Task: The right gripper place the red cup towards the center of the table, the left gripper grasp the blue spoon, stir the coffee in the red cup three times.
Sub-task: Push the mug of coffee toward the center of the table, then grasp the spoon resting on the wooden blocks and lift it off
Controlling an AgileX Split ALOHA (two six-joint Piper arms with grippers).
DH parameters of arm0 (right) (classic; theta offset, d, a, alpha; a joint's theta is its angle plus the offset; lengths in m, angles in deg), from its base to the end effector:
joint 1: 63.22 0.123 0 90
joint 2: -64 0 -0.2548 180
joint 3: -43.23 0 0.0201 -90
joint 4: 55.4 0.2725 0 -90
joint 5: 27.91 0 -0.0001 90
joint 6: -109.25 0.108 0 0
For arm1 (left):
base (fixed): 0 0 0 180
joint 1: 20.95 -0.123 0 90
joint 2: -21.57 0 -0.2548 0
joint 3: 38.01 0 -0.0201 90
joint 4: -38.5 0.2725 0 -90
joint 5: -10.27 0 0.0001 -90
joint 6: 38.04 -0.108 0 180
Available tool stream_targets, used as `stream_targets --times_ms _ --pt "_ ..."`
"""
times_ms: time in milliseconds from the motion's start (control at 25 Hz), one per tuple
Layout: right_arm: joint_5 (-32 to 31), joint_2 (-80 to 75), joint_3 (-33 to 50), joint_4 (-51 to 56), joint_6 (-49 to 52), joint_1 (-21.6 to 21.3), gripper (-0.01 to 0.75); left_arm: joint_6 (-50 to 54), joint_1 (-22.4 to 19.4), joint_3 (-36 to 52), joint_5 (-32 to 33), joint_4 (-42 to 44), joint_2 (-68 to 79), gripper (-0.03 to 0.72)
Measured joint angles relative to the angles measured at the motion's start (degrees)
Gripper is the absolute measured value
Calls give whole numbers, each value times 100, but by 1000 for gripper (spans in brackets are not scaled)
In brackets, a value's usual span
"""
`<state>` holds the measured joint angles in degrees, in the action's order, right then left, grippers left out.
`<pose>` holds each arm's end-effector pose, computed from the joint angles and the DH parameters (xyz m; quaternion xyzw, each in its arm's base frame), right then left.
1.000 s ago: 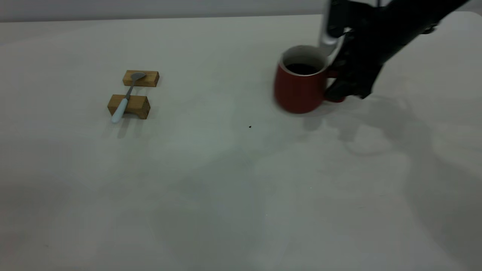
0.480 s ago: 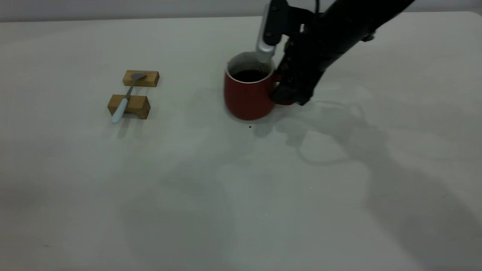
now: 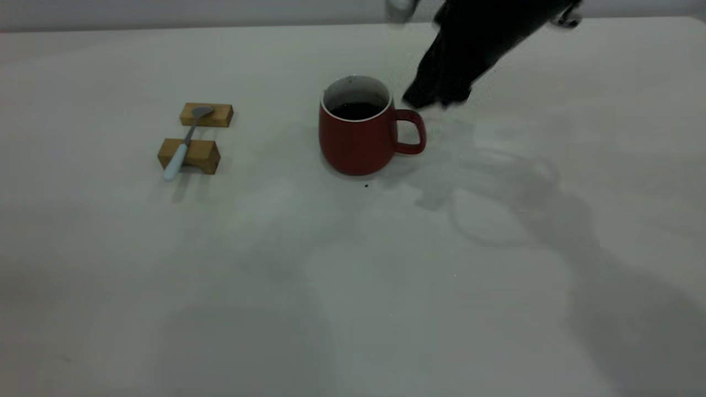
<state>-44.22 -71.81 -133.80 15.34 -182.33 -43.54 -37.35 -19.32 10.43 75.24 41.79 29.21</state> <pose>0.4029 0.1746 0.0243 -0.5159 0.7908 0.0673 0.3225 0.0549 0.0041 0.2700 0.0049 0.8702 0.0187 0.4923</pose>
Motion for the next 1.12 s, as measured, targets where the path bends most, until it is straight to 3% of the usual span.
stream_targets --times_ms 160,280,440,640,800,920,1120 --pt "-319 1170 755 304 2244 -23 565 0 0 0 0 0 0 243" --pt "-657 2160 1391 -162 4254 -23 564 0 0 0 0 0 0 243" --pt "-1229 3342 2208 -2302 7094 -23 564 0 0 0 0 0 0 243" --pt "-2534 4684 2813 -5420 10396 -23 564 0 0 0 0 0 0 243" --pt "-3555 6012 3420 -6856 11844 -23 564 0 0 0 0 0 0 243" --pt "-4233 7051 3950 -7444 12229 -80 564 0 0 0 0 0 0 243" --pt "-4755 8579 4516 -7857 12349 -679 564 0 0 0 0 0 0 243"
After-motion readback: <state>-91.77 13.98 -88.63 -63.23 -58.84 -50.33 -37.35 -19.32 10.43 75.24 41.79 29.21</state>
